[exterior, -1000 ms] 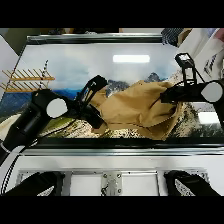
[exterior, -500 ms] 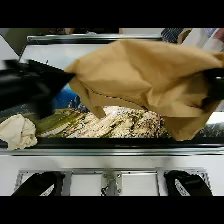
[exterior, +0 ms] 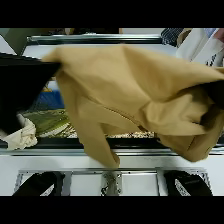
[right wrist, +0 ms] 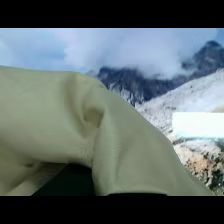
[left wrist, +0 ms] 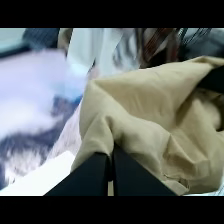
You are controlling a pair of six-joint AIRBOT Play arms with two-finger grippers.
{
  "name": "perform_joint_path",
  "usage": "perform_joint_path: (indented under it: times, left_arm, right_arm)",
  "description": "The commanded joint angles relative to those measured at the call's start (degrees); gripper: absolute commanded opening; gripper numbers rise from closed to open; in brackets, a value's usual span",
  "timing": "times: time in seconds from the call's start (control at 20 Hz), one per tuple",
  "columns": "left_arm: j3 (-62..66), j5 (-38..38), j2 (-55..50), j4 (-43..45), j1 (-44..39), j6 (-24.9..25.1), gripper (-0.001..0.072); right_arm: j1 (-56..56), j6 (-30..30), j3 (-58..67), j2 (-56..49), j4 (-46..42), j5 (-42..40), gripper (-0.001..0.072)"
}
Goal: Fold the clothes and pants, and hang the long-sleeved shirts on hangers.
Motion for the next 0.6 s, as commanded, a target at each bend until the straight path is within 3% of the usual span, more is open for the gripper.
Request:
perform_joint_path:
  times: [0.0,0.15,0.35,0.4,0.45,0.5,0.55]
  left_arm:
    - [-7.9,-0.2,-8.8,3.3,1.0,-1.3,0.0013]
    - [-13.8,-0.7,-19.9,2.9,5.6,-1.2,0.0013]
    - [-12.4,-0.1,-32.7,2.5,13.1,-1.0,0.0013]
    - [-10.5,0.4,-35.2,2.5,15.0,-1.1,0.0013]
    - [-8.5,0.2,-37.3,2.4,16.5,-1.1,0.0045]
    - [-6.2,-0.2,-39.2,2.4,18.0,-1.2,0.0382]
    - [-4.2,-1.0,-40.5,2.4,19.2,-1.3,0.0634]
  right_arm:
    - [0.0,-9.1,0.1,-12.4,6.5,6.0,0.0020]
    - [0.0,-13.4,0.1,-27.6,3.1,4.8,0.0021]
    - [-0.5,-12.6,0.6,-41.4,-5.8,-11.2,0.0037]
    - [-1.1,-11.9,1.0,-42.9,-5.4,-16.1,0.0164]
    - [-1.5,-10.9,1.4,-43.6,-5.1,-20.7,0.0435]
    - [-2.0,-10.8,2.0,-43.6,-5.1,-24.9,0.0677]
    - [-2.4,-12.6,3.2,-43.2,-5.2,-27.0,0.0683]
